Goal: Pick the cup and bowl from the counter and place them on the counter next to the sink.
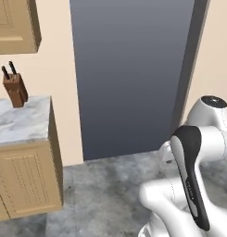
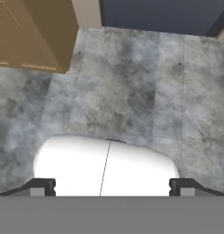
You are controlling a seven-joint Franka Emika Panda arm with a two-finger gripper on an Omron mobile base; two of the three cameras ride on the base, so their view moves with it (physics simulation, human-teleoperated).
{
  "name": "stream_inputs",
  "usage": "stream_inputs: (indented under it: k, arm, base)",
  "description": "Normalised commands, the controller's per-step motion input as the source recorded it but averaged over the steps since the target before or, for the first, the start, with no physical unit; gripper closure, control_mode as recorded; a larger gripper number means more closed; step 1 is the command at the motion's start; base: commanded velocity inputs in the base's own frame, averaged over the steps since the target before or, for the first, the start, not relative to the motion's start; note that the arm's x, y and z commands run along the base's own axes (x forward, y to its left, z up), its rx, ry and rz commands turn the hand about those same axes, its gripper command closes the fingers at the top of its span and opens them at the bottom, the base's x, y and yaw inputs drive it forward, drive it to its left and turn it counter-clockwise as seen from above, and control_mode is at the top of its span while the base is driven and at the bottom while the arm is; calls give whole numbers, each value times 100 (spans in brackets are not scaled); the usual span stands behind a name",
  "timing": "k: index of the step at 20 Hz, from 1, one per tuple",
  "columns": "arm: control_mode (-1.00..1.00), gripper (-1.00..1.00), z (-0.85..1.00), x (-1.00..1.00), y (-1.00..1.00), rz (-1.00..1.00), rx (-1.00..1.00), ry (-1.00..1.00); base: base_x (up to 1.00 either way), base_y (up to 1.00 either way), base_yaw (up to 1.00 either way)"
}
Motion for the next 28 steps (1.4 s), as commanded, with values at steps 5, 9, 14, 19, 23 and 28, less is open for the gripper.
stream_inputs:
  k: [5, 9, 14, 19, 23, 28]
  arm:
    - [100, -100, 0, 0, 0, 0, 0, 0]
    - [100, -100, 0, 0, 0, 0, 0, 0]
    - [100, -100, 0, 0, 0, 0, 0, 0]
    - [100, -100, 0, 0, 0, 0, 0, 0]
    - [100, -100, 0, 0, 0, 0, 0, 0]
    - [100, -100, 0, 0, 0, 0, 0, 0]
  base:
    - [31, 75, -26]
    - [19, 94, -17]
    - [12, 100, -7]
    - [42, 88, -2]
    - [90, 60, 0]
    - [79, 52, 0]
